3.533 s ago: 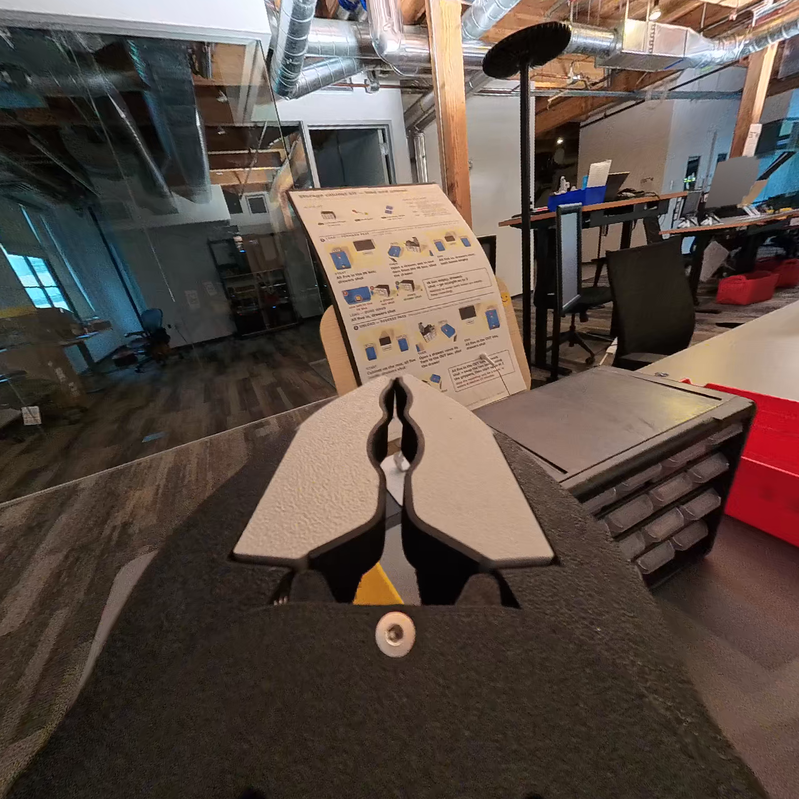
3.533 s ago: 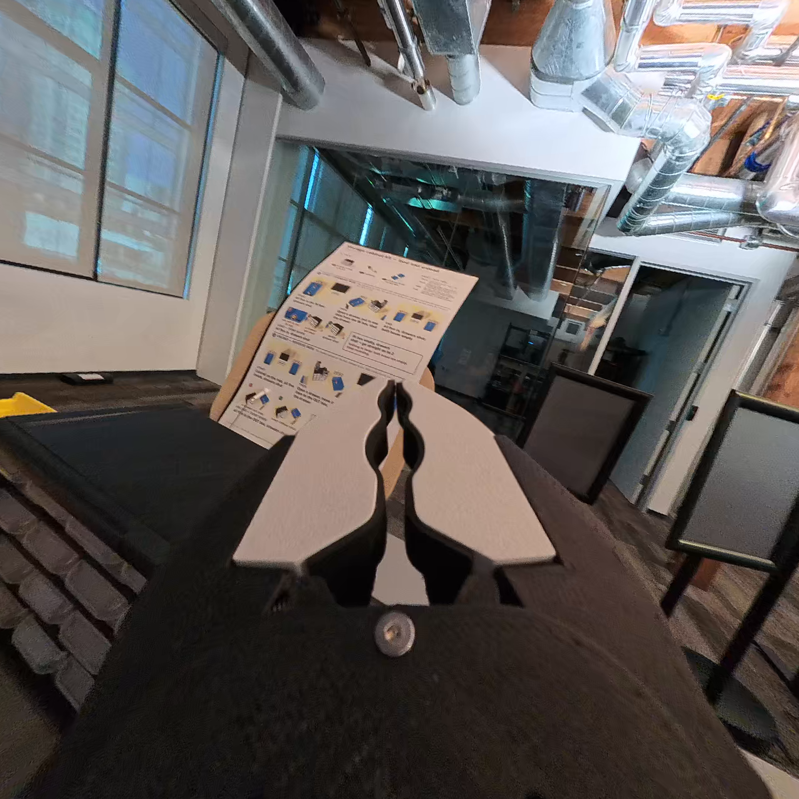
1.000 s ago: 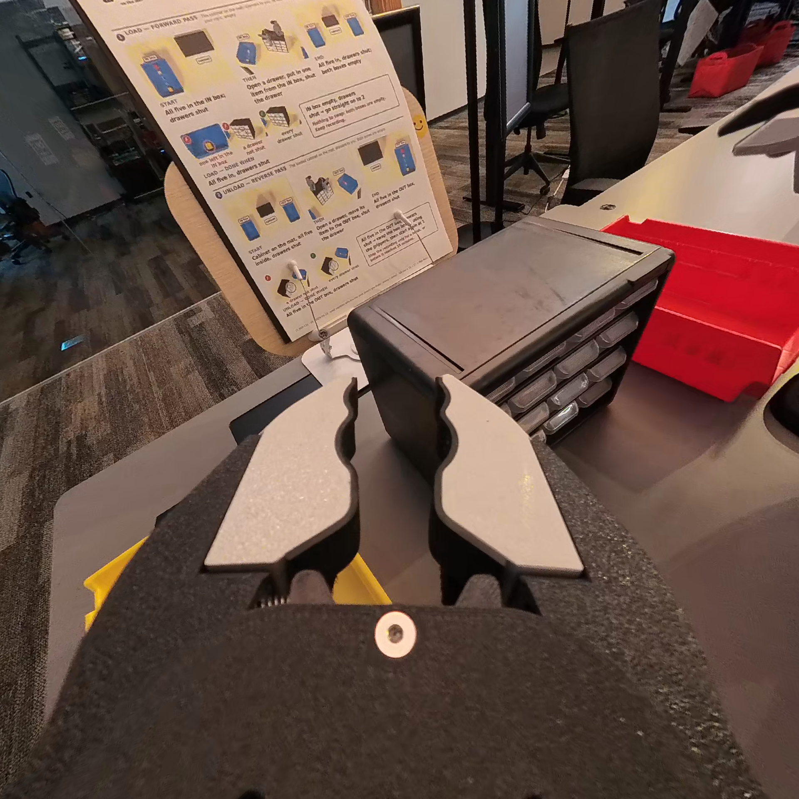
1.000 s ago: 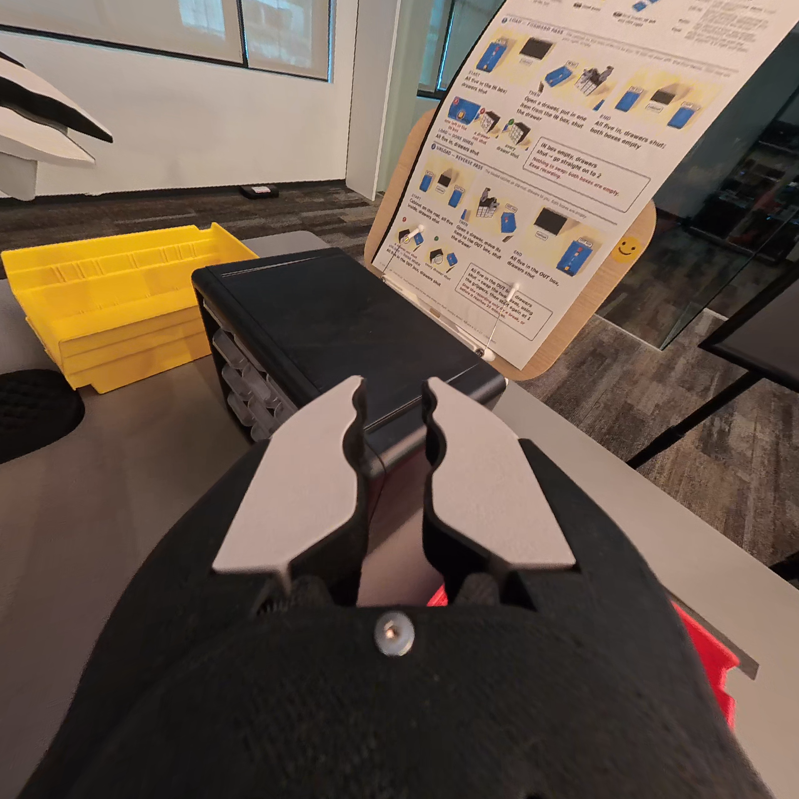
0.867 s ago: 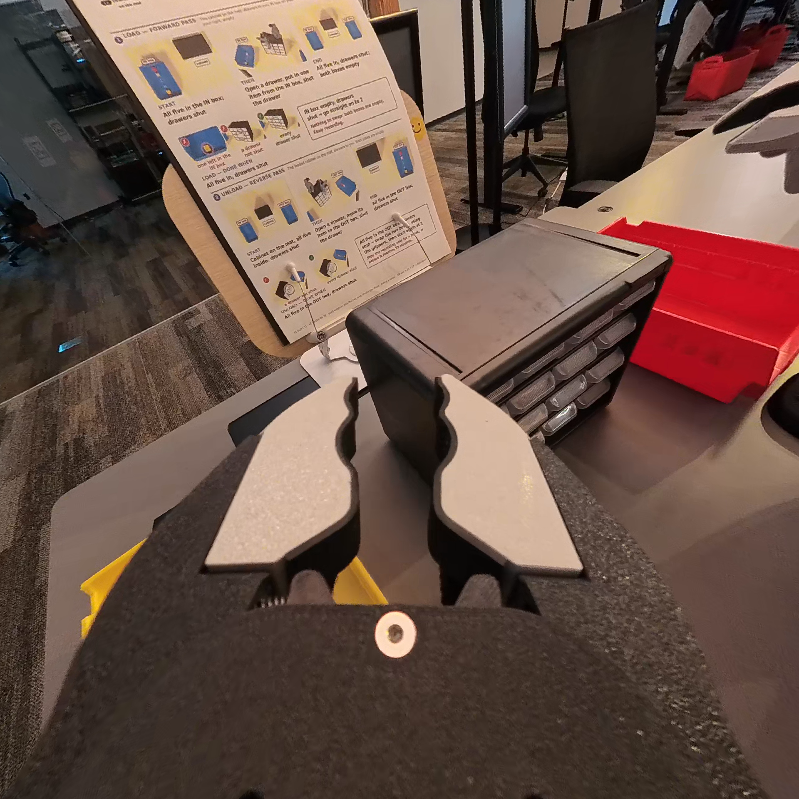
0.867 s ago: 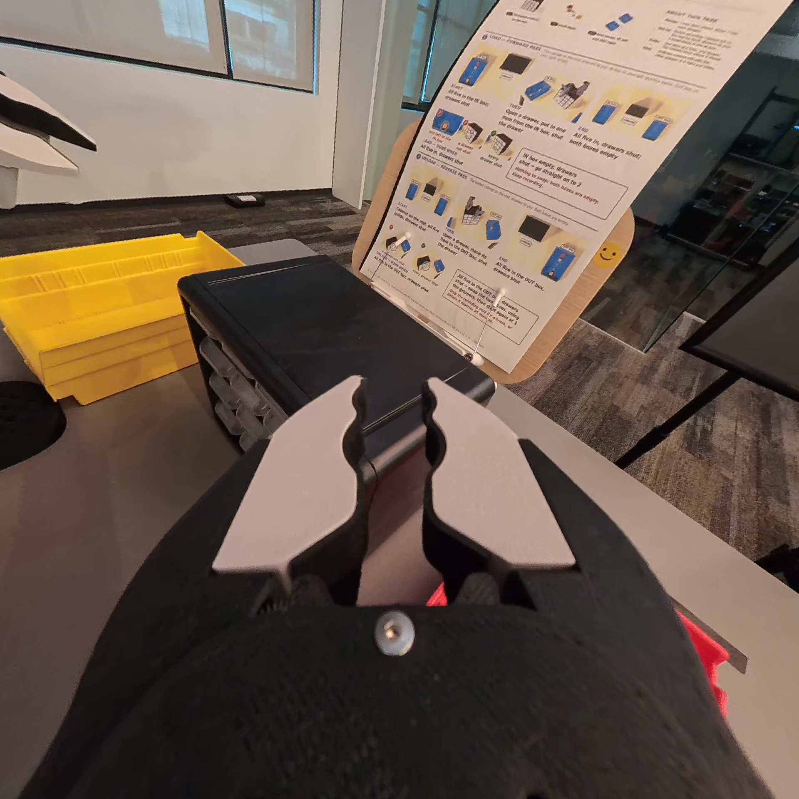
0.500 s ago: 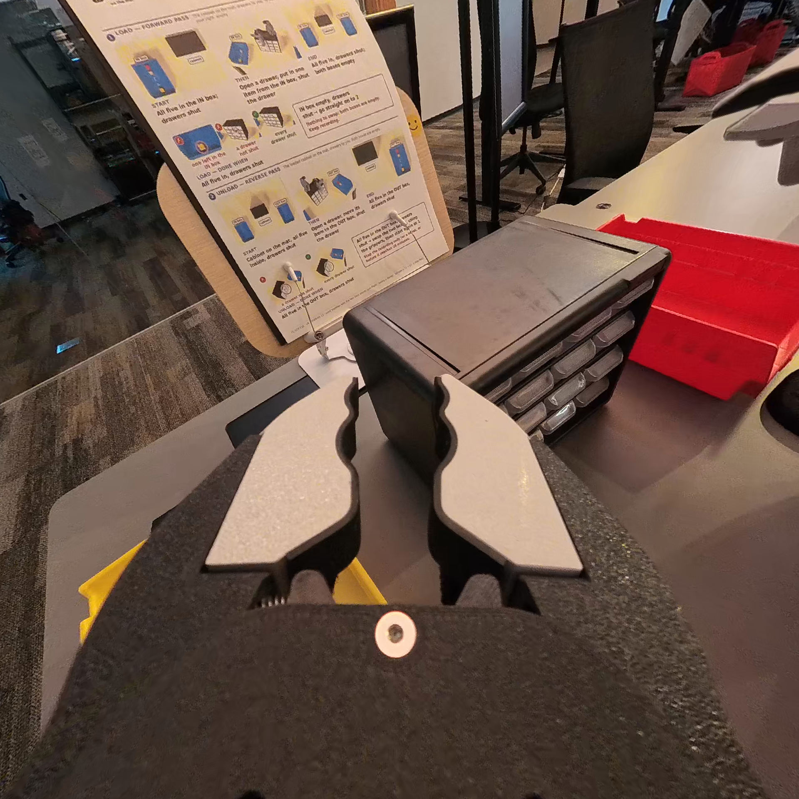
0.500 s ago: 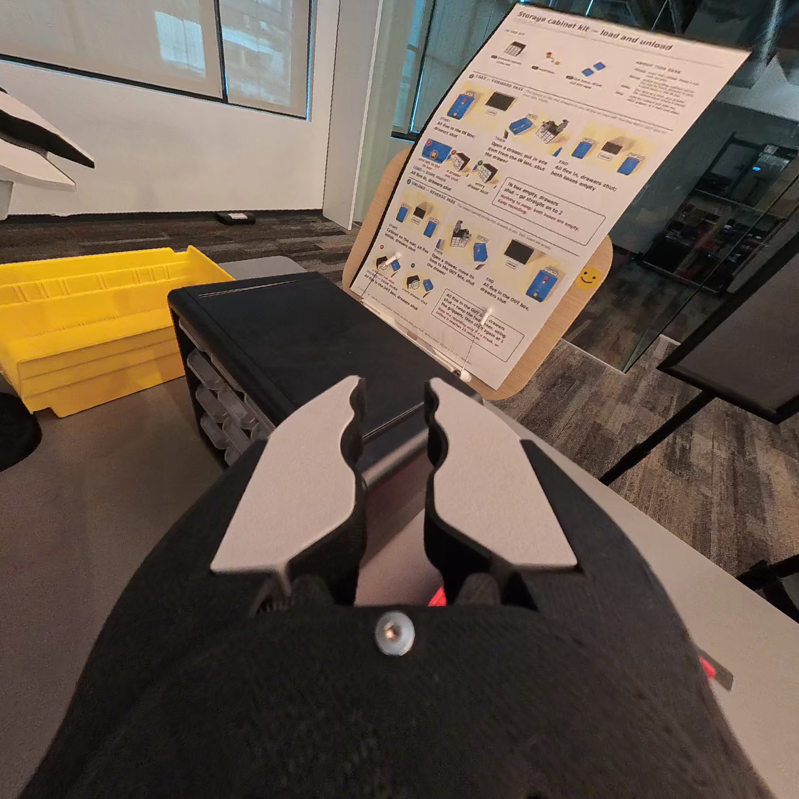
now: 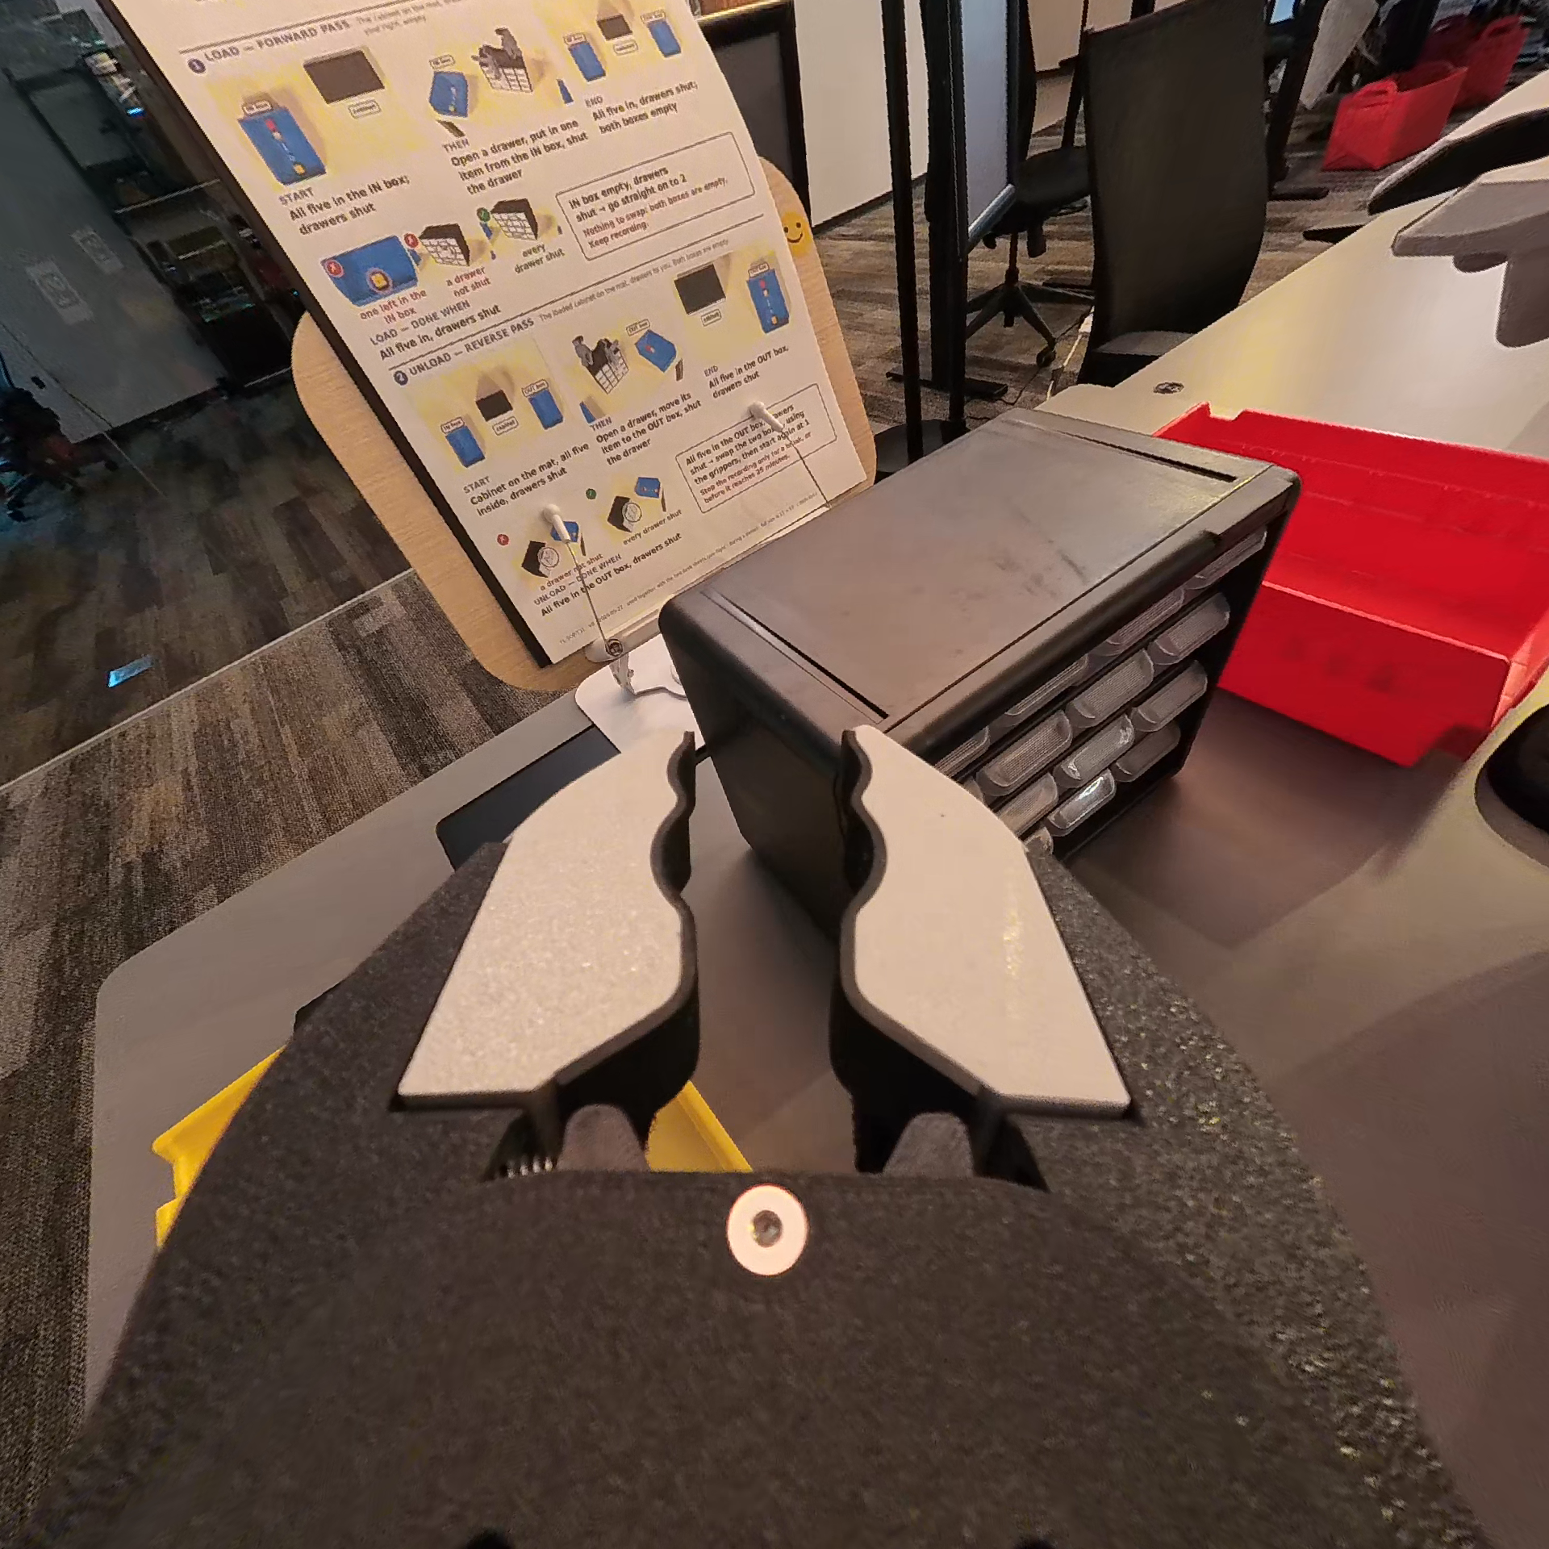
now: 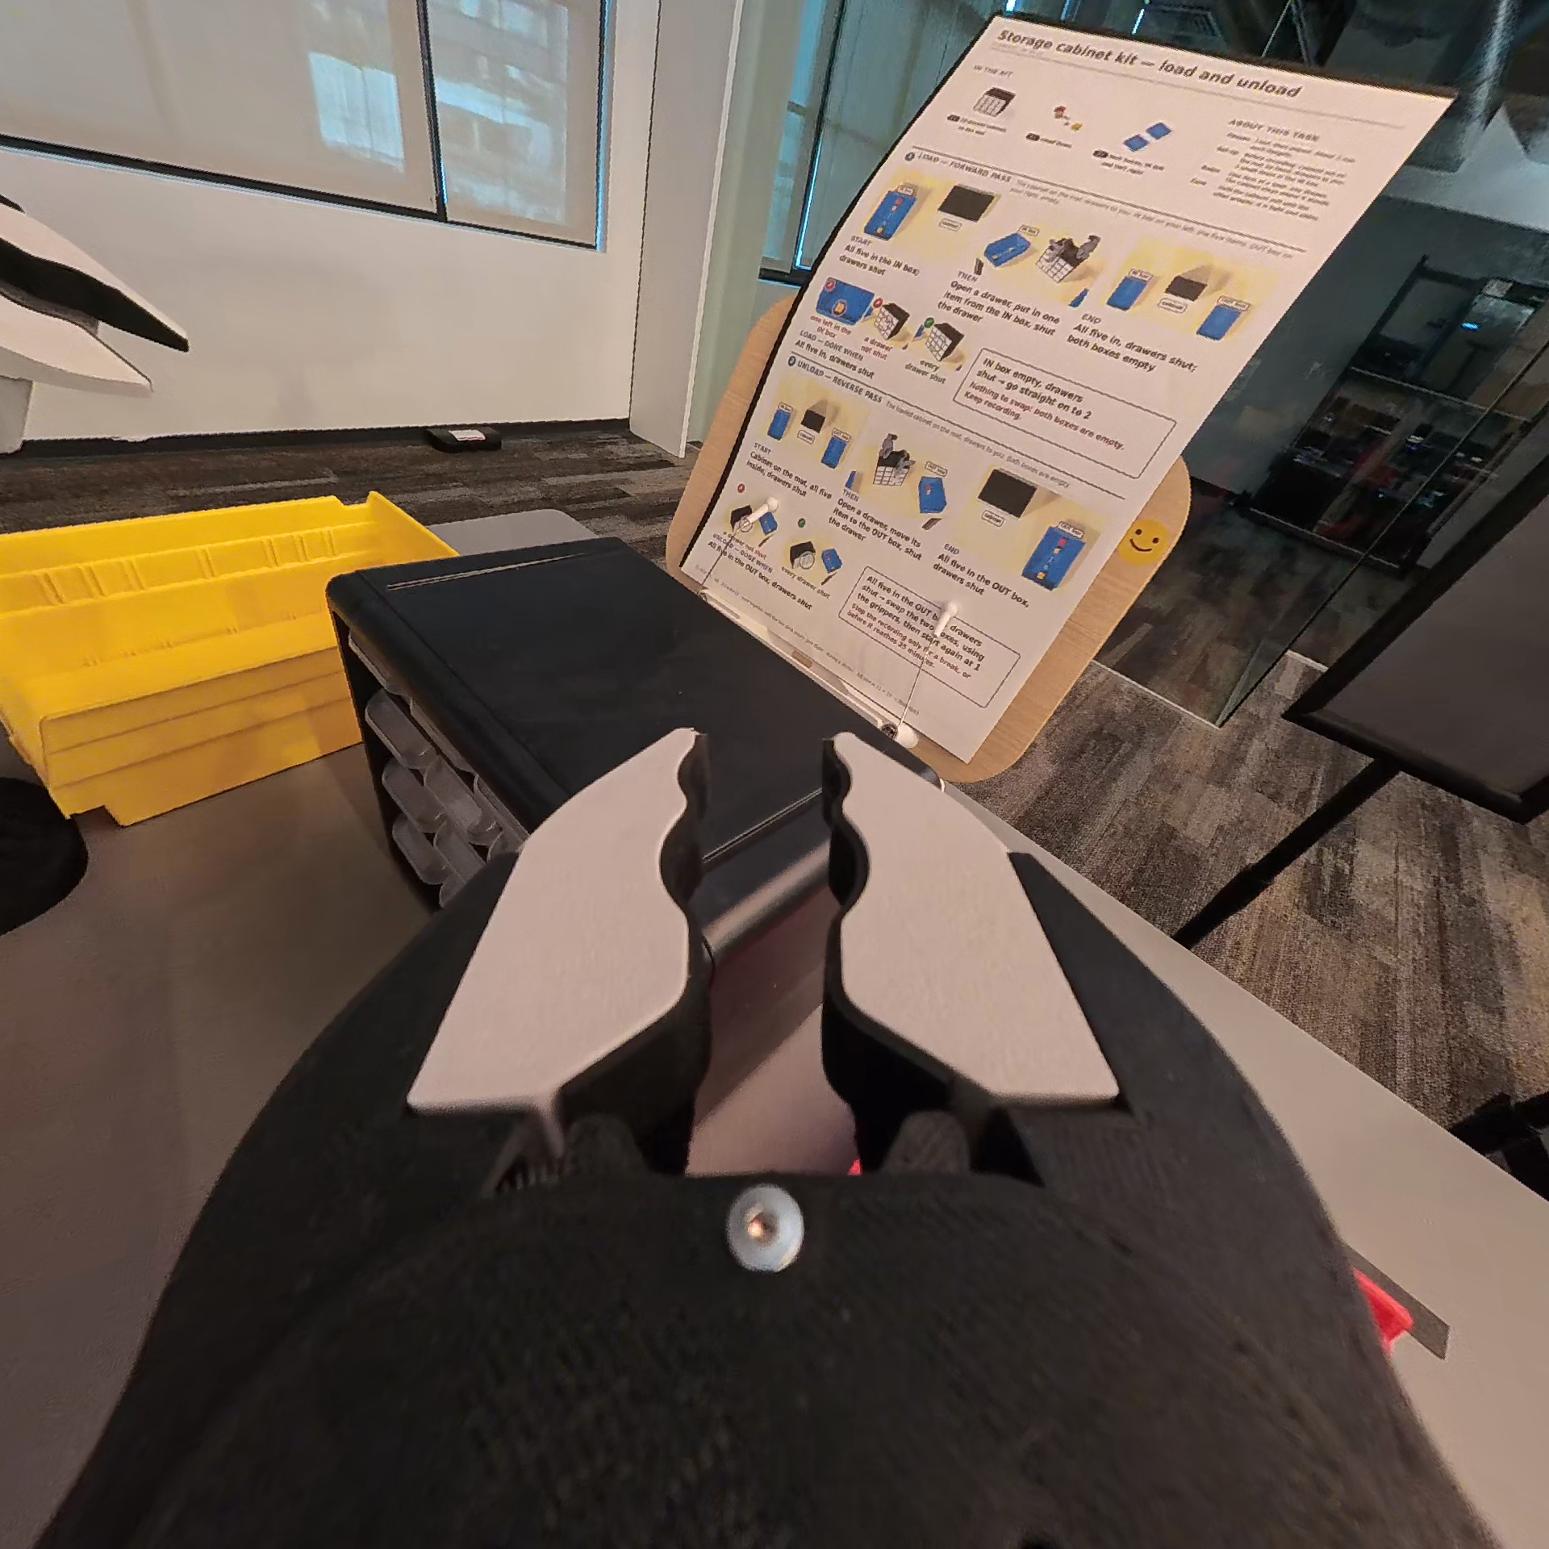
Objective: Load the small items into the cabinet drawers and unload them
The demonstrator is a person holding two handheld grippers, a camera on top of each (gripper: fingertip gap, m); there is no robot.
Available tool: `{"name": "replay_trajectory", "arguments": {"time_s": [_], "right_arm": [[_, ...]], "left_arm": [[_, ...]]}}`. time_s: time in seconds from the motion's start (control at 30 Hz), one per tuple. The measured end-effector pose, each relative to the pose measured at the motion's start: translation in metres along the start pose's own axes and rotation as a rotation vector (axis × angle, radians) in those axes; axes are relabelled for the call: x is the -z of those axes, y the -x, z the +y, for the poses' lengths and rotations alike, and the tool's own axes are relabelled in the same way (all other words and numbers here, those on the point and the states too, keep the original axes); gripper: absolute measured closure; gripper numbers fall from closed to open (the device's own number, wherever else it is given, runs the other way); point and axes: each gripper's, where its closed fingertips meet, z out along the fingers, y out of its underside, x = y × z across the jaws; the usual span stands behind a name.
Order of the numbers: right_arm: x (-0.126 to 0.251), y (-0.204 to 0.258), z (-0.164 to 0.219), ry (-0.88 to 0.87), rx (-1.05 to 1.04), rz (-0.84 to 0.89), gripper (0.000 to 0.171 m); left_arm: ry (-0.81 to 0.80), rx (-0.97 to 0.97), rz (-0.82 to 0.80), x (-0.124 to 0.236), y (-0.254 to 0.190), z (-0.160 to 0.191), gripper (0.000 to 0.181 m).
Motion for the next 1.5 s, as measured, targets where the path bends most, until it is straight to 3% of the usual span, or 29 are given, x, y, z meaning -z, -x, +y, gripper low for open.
{"name": "replay_trajectory", "arguments": {"time_s": [0.53, 0.73, 1.0, 1.1, 1.2, 1.33, 1.5], "right_arm": [[-0.002, 0.005, 0.000, 0.000, 0.027, -0.022, 0.145], [-0.008, 0.018, -0.015, -0.091, 0.078, -0.036, 0.145], [-0.010, 0.063, -0.050, -0.300, 0.193, -0.092, 0.146], [-0.003, 0.081, -0.068, -0.439, 0.118, -0.189, 0.147], [-0.009, 0.091, -0.065, -0.437, 0.045, -0.290, 0.146], [-0.020, 0.081, -0.052, -0.391, 0.035, -0.257, 0.145], [-0.020, 0.063, -0.036, -0.259, 0.049, -0.181, 0.140]], "left_arm": [[-0.006, 0.004, -0.023, 0.006, 0.008, 0.000, 0.149], [-0.036, 0.107, -0.260, 0.056, 0.080, 0.013, 0.149], [0.029, 0.255, -0.526, 0.113, 0.156, 0.060, 0.149], [0.035, 0.284, -0.529, 0.114, 0.167, 0.069, 0.150], [0.054, 0.280, -0.475, 0.101, 0.164, 0.072, 0.150], [0.048, 0.252, -0.410, 0.090, 0.151, 0.064, 0.150], [-0.080, 0.190, -0.302, 0.086, 0.116, 0.026, 0.151]]}}
